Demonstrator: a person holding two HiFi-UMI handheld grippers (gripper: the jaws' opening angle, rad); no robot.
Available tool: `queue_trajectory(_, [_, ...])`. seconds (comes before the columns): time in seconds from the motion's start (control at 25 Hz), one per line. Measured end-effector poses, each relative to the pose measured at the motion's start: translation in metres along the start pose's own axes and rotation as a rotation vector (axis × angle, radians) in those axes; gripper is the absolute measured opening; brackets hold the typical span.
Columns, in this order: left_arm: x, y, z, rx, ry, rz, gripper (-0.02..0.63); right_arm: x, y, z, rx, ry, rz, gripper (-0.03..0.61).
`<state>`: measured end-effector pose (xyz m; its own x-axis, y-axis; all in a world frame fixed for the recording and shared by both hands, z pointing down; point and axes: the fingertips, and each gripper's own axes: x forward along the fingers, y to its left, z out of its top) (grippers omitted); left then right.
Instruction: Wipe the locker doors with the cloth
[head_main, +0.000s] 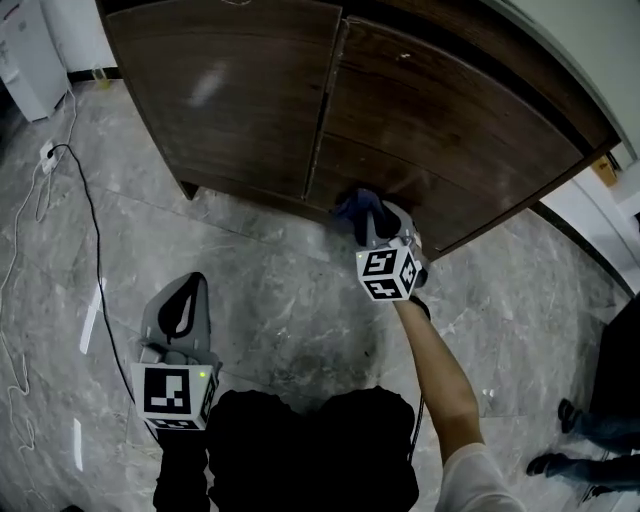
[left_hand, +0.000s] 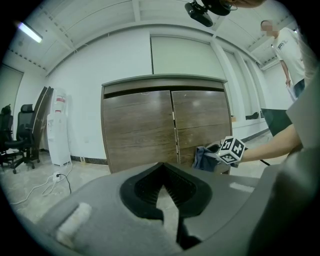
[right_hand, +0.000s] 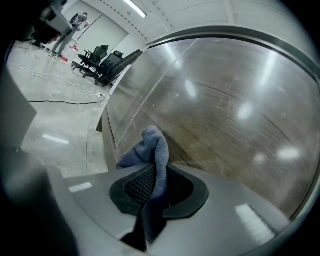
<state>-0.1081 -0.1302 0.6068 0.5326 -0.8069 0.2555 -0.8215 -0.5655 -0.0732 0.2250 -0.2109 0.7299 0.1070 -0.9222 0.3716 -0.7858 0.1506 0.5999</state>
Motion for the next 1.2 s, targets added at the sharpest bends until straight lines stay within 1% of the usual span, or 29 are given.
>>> queue_trajectory(0.16, [-0.002,0.003,0.003,-0.010,0.000,0.000,0.003,-0.016,-0.023,0.035,-0.029,-0.050,-0.036,0.051])
queue_trajectory(0.28, [-0.005,0.007,0.006,-0.016,-0.023,0.000,0.003,-0.028,-0.044,0.075,-0.066,-0.098,-0.065,0.051])
queue_trajectory(0.64, [-0.015,0.016,0.014,-0.034,-0.047,0.008,0.003,-0.057,-0.099,0.195,-0.221,-0.234,-0.175,0.052])
queue_trajectory(0.8, [-0.020,0.021,0.016,-0.034,-0.051,0.011,0.003,-0.070,-0.123,0.242,-0.264,-0.286,-0.216,0.052])
queue_trajectory(0.96, [-0.026,0.032,0.018,-0.038,-0.052,0.034,0.003,-0.086,-0.145,0.293,-0.300,-0.366,-0.253,0.052])
queue_trajectory(1.08, [-0.031,0.043,0.017,-0.036,-0.048,0.053,0.003,-0.094,-0.156,0.317,-0.291,-0.403,-0.283,0.052])
queue_trajectory(1.2, [-0.033,0.052,0.011,-0.049,-0.045,0.074,0.003,-0.088,-0.148,0.319,-0.272,-0.403,-0.276,0.052])
